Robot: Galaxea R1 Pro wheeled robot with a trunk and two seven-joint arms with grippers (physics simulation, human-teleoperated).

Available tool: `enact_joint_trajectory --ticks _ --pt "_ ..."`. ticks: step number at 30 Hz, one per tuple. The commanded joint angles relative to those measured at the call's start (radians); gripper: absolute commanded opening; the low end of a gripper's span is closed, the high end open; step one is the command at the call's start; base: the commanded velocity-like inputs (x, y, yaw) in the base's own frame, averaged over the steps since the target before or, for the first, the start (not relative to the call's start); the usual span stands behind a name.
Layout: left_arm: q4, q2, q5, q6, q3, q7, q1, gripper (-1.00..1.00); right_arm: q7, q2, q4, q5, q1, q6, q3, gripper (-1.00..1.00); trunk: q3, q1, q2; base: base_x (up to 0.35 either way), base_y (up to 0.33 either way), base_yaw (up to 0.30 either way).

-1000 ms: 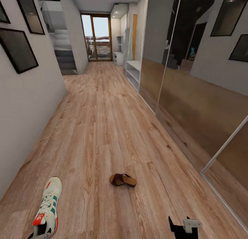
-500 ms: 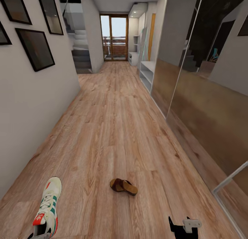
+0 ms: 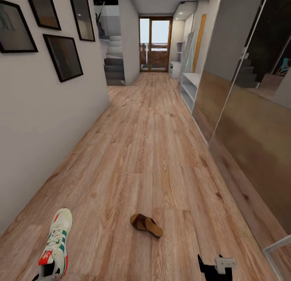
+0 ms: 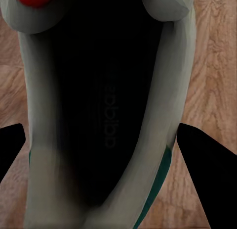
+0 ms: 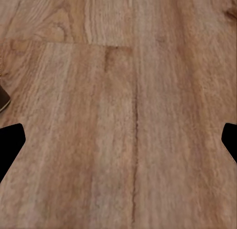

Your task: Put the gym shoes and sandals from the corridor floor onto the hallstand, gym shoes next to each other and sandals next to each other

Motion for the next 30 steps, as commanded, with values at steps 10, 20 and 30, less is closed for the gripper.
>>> enact_joint_trajectory --ticks 10,20,30 --pt "0.000 -0.001 -0.010 -0.005 0.008 -0.006 -0.002 -1.00 0.009 0.000 0.001 0.003 -0.001 -0.003 -0.009 1.00 -0.001 0.000 0.000 0.007 -0.210 0.264" --pt "0.000 -0.001 -0.010 -0.004 0.009 -0.006 -0.002 -1.00 0.011 -0.002 0.001 0.050 -0.001 -0.003 -0.010 1.00 -0.001 0.000 0.000 0.000 -0.065 0.042" --pt "0.000 0.000 -0.010 -0.003 0.009 -0.006 -0.002 -1.00 0.008 0.000 0.000 0.092 -0.001 -0.005 -0.011 1.00 -0.001 0.000 0.000 0.000 0.000 0.019"
